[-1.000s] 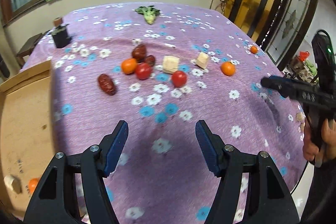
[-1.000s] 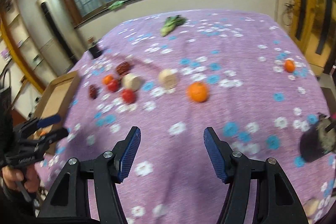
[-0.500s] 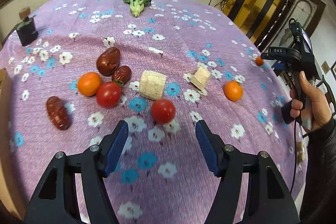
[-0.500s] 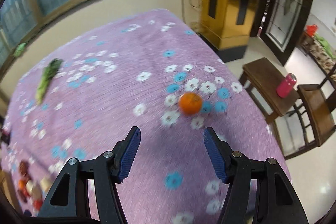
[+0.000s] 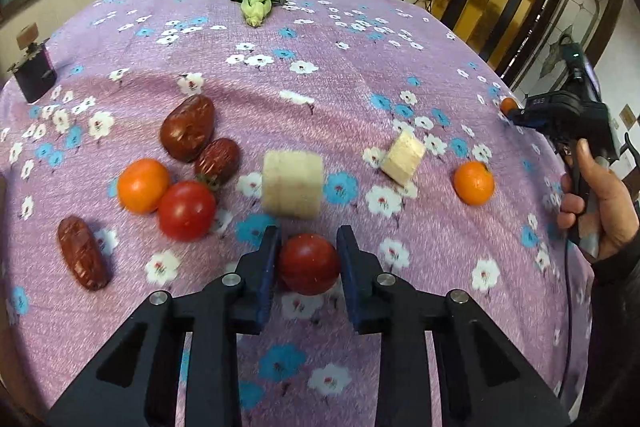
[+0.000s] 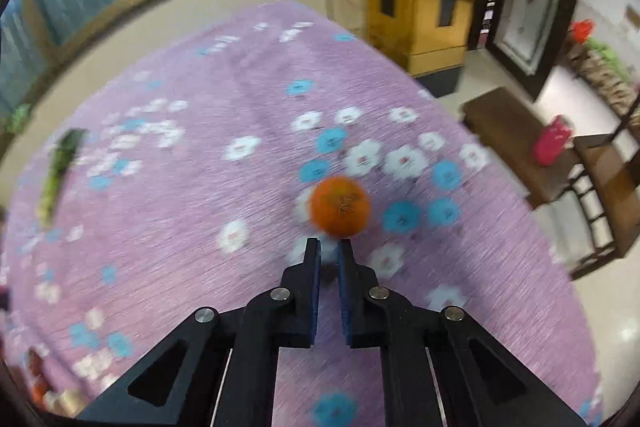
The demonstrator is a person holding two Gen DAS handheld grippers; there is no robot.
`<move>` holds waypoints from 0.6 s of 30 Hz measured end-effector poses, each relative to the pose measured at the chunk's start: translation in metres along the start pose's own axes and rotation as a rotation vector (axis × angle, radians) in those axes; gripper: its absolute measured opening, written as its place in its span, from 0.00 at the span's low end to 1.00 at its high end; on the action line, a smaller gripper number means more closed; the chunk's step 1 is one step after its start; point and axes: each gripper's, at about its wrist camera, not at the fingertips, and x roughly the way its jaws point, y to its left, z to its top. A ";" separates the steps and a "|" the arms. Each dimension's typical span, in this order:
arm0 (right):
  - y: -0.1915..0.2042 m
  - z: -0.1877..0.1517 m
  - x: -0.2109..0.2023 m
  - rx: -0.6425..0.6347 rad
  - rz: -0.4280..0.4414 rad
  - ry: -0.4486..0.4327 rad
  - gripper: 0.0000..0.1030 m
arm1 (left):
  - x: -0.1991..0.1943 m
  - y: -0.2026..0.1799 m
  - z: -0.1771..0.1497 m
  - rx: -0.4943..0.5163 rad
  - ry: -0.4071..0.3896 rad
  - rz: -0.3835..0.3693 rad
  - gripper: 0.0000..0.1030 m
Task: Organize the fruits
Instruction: 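Grasp the red tomato with the left tool while the right tool grasps an orange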
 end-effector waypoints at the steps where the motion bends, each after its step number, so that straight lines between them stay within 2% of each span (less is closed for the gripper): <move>1: 0.002 -0.008 -0.011 -0.015 0.038 -0.018 0.07 | -0.004 0.001 -0.003 -0.003 -0.001 -0.006 0.25; 5: 0.008 -0.036 -0.040 -0.052 0.155 -0.047 0.05 | -0.027 0.004 -0.017 -0.002 -0.023 -0.023 0.25; 9: 0.001 -0.043 -0.052 -0.020 0.192 -0.063 0.06 | -0.043 0.006 -0.023 -0.008 -0.043 -0.044 0.25; 11: -0.009 -0.037 -0.047 0.030 0.169 -0.058 0.20 | -0.050 0.007 -0.025 -0.009 -0.058 -0.054 0.25; 12: -0.013 -0.032 -0.044 0.065 0.169 -0.054 0.40 | -0.053 0.008 -0.026 -0.011 -0.063 -0.058 0.25; 13: -0.022 -0.028 -0.042 0.114 0.165 -0.060 0.46 | -0.056 0.010 -0.027 -0.013 -0.065 -0.066 0.25; 15: -0.026 -0.019 -0.037 0.139 0.101 -0.077 0.46 | -0.058 0.011 -0.029 -0.011 -0.064 -0.077 0.25; 18: -0.020 0.001 -0.016 0.111 0.046 -0.055 0.46 | -0.059 0.012 -0.031 -0.013 -0.059 -0.094 0.25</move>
